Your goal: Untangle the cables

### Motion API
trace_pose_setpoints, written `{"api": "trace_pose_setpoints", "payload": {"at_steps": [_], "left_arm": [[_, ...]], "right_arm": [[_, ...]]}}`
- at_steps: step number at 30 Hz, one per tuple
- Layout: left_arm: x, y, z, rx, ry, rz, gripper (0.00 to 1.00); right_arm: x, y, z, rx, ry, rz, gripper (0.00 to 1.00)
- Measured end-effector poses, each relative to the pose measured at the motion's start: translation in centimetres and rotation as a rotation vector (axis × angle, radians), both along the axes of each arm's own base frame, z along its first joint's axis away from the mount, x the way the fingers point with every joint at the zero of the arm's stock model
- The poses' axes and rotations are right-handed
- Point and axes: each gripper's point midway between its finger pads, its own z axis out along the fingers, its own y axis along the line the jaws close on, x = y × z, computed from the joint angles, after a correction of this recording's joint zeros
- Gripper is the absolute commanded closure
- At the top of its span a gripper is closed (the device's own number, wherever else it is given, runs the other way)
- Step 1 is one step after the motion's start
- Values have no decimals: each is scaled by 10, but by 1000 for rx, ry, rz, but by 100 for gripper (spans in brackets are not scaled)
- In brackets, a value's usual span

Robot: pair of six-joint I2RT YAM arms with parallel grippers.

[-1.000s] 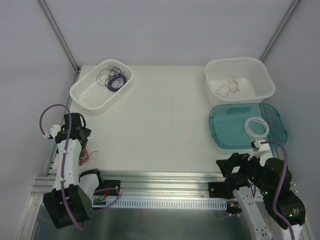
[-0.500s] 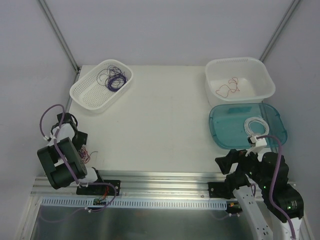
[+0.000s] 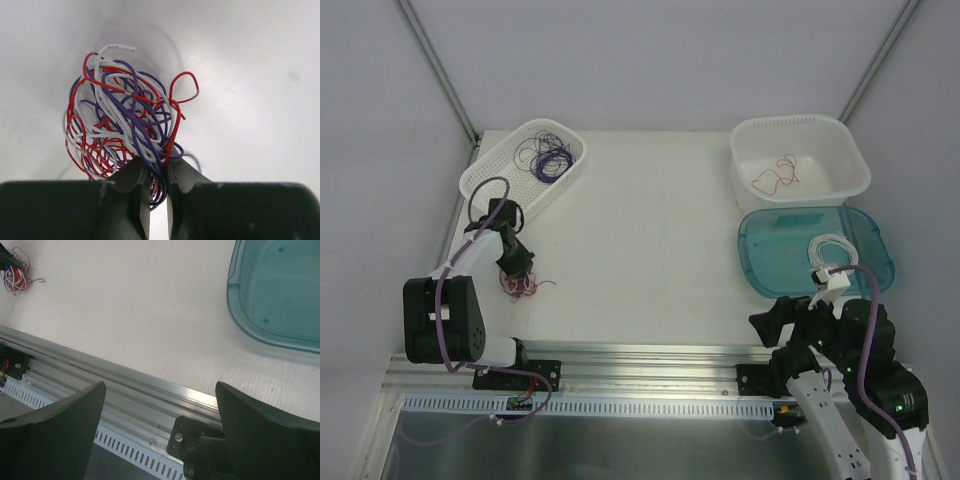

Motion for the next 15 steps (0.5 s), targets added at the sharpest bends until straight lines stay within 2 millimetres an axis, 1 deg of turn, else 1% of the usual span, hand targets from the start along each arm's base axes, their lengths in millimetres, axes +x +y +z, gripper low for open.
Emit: {"api": "trace_pose_setpoints", "payload": {"at_steps": [2, 5, 7, 9, 12, 14, 15], "left_arm": [[16, -30, 12, -27, -47, -126, 98], [40, -79, 34, -50, -123, -329, 98], [50, -112, 45, -62, -153, -463, 98], [58, -144, 51, -70, -168, -592, 98], [61, -193, 54, -78, -173, -790, 95], [56, -228, 51, -80, -166, -937, 94], [51, -245, 48, -76, -160, -1014, 91]], "right_arm": [[4, 1, -2, -11, 30, 4, 3], [16, 5, -9, -46, 136, 16, 3], [27, 10, -15, -70, 221, 33, 3], [39, 18, -19, -72, 284, 55, 3], [56, 31, -18, -44, 303, 84, 3], [68, 39, -14, -18, 289, 95, 3], [73, 43, -13, -6, 284, 98, 3]]}}
